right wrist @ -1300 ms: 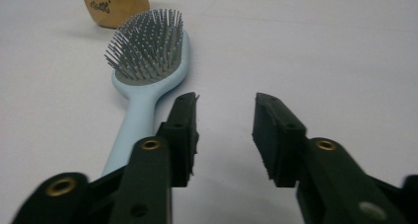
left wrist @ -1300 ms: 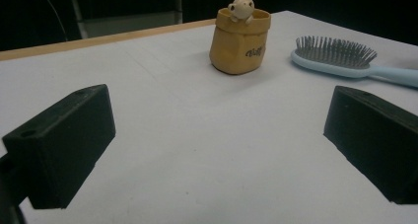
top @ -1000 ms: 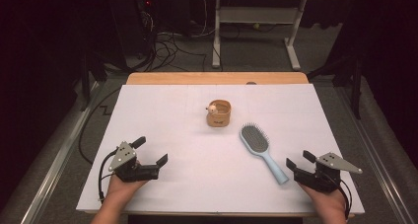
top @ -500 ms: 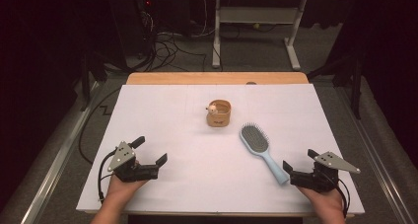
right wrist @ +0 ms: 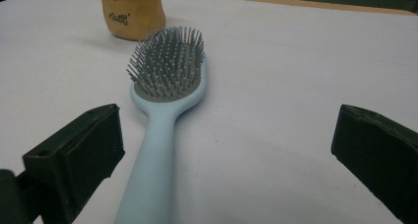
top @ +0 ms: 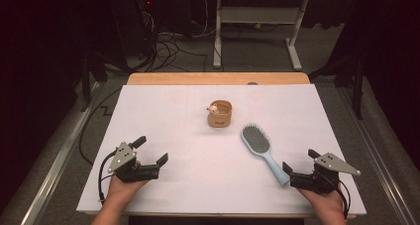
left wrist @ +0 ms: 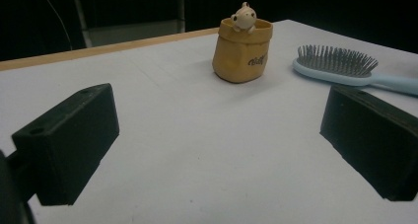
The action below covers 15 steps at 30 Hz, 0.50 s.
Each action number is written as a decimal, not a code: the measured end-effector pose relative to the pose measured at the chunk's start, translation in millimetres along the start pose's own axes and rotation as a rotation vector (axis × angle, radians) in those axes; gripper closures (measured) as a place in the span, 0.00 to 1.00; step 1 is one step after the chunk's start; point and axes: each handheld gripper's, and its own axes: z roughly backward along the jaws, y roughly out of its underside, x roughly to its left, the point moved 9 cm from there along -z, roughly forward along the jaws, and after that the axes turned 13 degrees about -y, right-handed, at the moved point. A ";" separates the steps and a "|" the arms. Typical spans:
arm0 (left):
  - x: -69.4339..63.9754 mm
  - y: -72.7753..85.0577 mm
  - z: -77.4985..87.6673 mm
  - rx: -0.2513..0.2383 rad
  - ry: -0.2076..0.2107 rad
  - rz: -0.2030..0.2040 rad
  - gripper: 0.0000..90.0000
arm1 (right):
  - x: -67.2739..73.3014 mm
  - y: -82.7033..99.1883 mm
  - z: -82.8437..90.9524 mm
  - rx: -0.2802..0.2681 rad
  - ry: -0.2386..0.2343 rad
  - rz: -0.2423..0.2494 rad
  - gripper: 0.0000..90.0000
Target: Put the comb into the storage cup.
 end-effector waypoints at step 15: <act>2.1 -1.5 2.2 -0.006 0.009 0.020 0.02 | 7.5 7.2 -15.3 0.118 -0.009 0.000 0.01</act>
